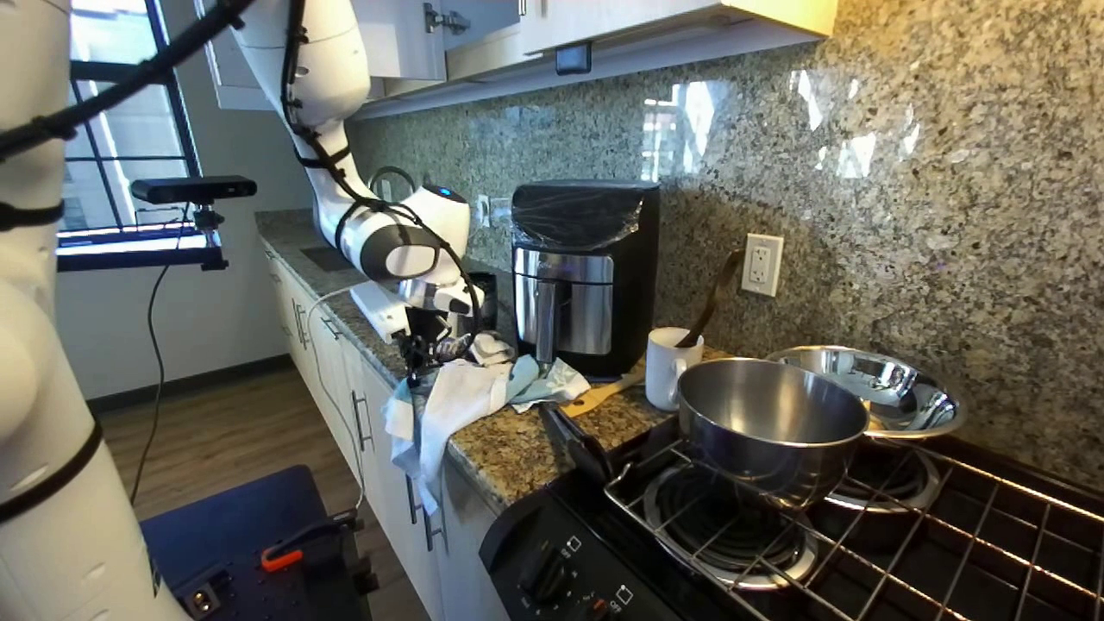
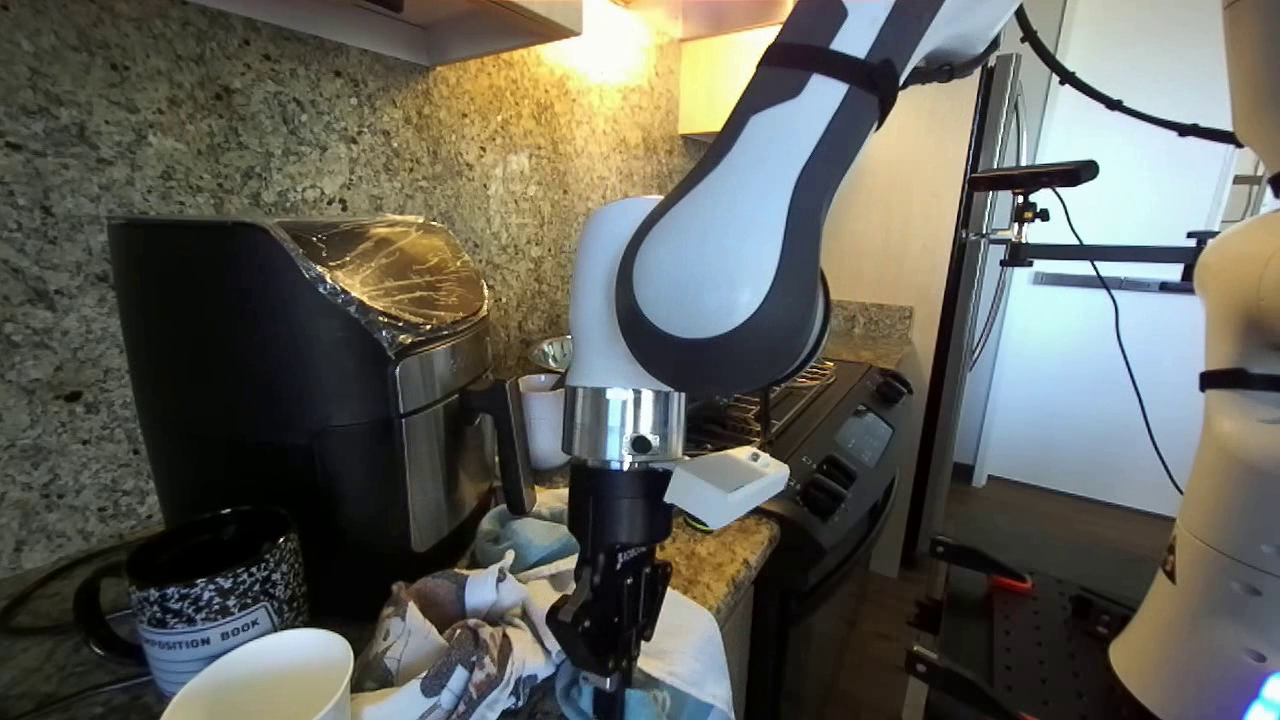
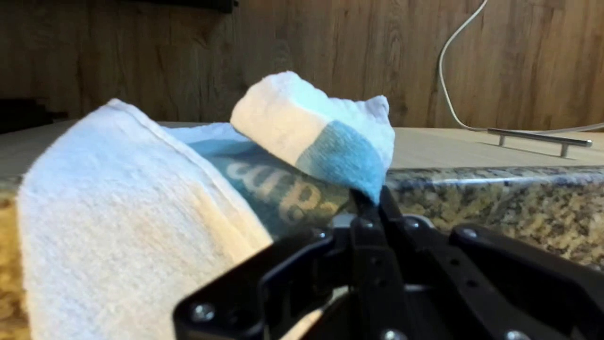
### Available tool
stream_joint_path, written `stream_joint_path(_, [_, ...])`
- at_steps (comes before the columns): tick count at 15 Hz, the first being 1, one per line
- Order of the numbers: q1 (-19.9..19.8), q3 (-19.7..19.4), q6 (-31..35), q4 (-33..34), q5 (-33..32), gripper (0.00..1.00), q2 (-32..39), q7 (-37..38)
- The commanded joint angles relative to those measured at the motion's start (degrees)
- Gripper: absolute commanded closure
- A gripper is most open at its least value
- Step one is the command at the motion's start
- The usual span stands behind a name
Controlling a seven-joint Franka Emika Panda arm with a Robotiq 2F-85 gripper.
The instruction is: Pick up the towel and wipe the countertop with it.
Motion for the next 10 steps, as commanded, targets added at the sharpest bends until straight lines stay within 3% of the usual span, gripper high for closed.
stream_joint_path(1, [4.66,-8.86,-5.67,-1.59,-12.3,0.97,-2.57,8.53])
stream_joint_path(5, [7.94,-16.32,-8.76,-1.21,-26.41,0.97,-3.86,18.85])
stream_joint_path(10, [7.15,-18.74,-6.47,-2.12,-30.32,0.97,-8.13,24.57])
